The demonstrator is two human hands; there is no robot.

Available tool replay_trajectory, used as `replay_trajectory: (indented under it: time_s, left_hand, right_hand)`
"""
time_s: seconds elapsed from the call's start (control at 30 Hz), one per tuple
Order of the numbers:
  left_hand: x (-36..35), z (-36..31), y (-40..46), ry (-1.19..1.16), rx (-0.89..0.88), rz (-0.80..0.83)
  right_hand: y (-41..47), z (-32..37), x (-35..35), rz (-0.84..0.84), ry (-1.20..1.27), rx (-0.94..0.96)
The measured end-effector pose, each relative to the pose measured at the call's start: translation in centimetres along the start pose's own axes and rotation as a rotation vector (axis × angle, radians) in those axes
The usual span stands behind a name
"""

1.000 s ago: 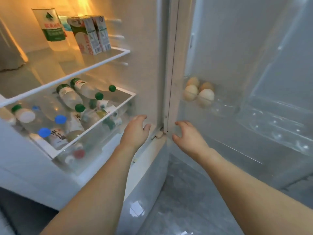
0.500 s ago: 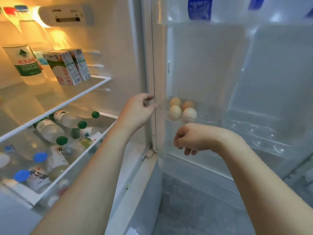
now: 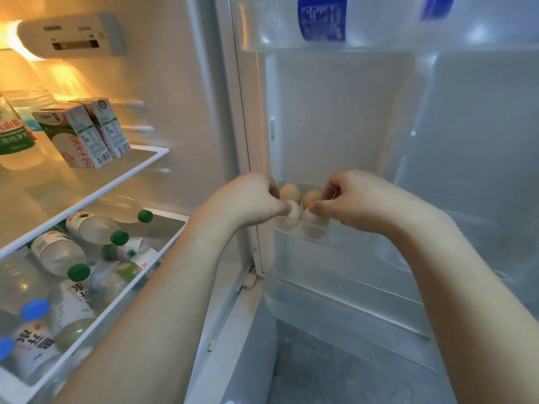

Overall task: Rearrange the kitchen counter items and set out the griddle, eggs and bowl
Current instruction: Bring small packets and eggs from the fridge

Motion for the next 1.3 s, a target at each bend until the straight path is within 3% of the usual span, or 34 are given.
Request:
replay_trajectory:
  time_s: [0.43, 0.87, 1.3]
  left_hand:
    - [-0.4, -1.3, 2.0, 0.104, 0.1, 0.187]
    - [-0.6, -1.4, 2.3, 0.069, 0.145, 0.204]
    - [-1.0, -0.8, 1.7, -0.031, 0.083, 0.133]
  right_hand:
    - [1.5, -2.1, -1.3, 0.132, 0.042, -0.059]
    - [2.3, -2.3, -1.4, 0.223, 0.023, -0.119]
    - [1.8, -2.5, -0.9, 0.152, 0.142, -0.126]
Point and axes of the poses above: each hand's wrist, its own y-axis towards the middle knuckle, its own x-axis out of the back of the hand, z = x × y, the point moved 5 cm from there along y, towards the middle knuckle, and after that the axes turned 14 degrees about y, right-handed, at the moved point
